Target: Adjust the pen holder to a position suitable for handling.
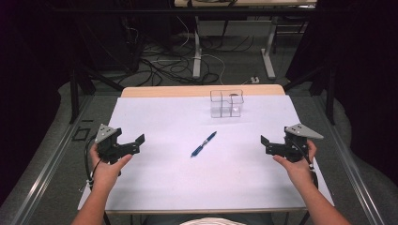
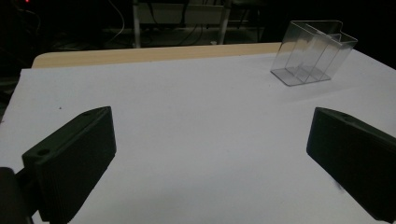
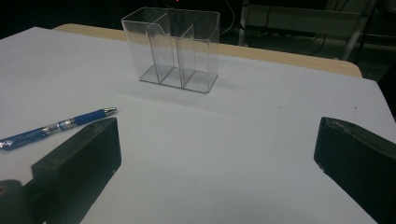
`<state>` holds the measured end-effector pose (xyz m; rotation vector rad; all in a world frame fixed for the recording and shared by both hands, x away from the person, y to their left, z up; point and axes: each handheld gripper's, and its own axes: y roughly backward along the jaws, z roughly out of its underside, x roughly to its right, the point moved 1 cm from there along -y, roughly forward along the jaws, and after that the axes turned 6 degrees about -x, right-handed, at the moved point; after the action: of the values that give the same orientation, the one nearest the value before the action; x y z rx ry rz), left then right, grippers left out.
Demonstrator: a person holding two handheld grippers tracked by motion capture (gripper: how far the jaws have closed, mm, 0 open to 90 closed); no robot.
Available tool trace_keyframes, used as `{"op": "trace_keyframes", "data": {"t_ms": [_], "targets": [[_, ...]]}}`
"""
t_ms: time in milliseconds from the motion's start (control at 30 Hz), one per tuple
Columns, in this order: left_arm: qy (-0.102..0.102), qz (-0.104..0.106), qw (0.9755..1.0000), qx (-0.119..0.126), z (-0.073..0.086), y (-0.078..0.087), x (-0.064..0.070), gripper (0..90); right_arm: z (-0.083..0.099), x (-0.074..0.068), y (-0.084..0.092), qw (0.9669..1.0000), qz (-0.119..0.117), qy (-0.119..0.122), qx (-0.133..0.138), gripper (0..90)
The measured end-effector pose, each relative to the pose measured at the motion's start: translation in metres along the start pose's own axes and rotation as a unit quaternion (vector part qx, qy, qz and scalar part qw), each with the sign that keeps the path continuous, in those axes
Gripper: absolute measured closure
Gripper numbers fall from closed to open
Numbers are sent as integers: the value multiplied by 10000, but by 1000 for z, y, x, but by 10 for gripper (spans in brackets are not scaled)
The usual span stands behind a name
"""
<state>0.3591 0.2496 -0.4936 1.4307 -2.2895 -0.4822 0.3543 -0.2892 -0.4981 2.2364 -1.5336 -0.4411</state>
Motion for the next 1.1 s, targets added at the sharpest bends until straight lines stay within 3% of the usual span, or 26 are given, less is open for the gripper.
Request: {"op": "trace_keyframes", "data": {"t_ms": [267, 433, 567, 833, 1100], "targets": [[-190, 197, 9995, -138, -15, -8, 19, 45, 4, 0, 2, 10000, 9, 1, -73, 3], [-475, 168, 9984, -241, -28, -15, 30, 45, 6, 1, 1, 9999, 31, -28, -139, 3], [-676, 122, 9965, -471, -37, -25, 36, 50, 6, 1, 1, 9999, 32, -36, -163, 3], [-847, 168, 9942, -635, -54, -37, 45, 141, 8, 1, -1, 9998, 22, -13, -204, 4], [-1007, 220, 9913, -813, -70, -46, 54, 159, 9, 0, -2, 9997, -46, -25, -236, 10]]}}
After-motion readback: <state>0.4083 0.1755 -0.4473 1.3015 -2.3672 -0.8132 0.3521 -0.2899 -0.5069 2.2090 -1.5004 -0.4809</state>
